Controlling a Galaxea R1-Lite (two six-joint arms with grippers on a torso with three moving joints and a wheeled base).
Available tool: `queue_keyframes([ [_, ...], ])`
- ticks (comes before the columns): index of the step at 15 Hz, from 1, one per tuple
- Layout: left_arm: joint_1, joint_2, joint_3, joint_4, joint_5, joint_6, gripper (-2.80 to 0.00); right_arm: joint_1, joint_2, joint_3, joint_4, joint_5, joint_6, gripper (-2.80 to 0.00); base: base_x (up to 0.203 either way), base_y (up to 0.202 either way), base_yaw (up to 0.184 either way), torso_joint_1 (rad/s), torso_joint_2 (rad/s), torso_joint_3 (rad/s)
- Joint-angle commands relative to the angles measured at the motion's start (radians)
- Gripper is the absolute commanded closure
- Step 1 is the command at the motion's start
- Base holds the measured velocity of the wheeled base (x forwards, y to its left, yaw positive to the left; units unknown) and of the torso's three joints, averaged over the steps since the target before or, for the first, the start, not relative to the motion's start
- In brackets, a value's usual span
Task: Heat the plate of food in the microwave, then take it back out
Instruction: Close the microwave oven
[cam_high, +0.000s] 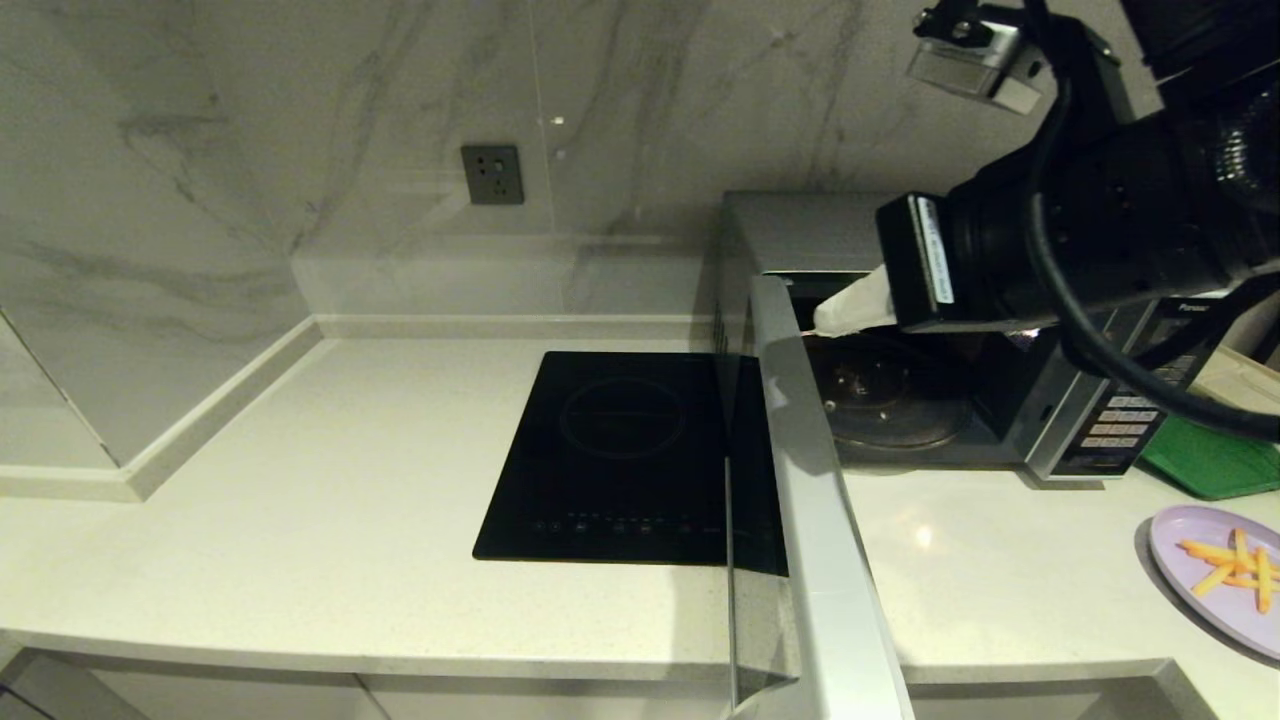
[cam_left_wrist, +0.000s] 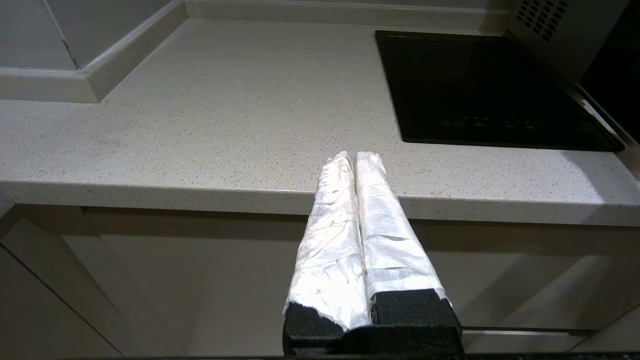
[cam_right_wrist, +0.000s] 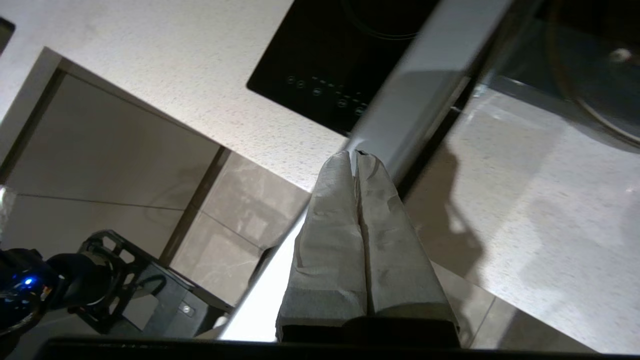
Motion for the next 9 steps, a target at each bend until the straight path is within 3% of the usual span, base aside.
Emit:
queue_keyframes([
  [1, 0.000, 0.000, 0.000, 0.000, 0.000, -0.002, 0.00, 0.033, 0.056, -0.001, -0.023, 0.003, 0.006, 0.00, 0.000, 0.000, 0.000, 0.000, 0.00, 0.000],
  [5, 0.000, 0.000, 0.000, 0.000, 0.000, -0.001, 0.00, 0.093, 0.112, -0.001, -0.044, 0.003, 0.006, 0.00, 0.000, 0.000, 0.000, 0.000, 0.00, 0.000],
  [9, 0.000, 0.000, 0.000, 0.000, 0.000, -0.002, 0.00, 0.098, 0.150, 0.002, -0.041, 0.000, 0.041, 0.00, 0.000, 0.000, 0.000, 0.000, 0.00, 0.000],
])
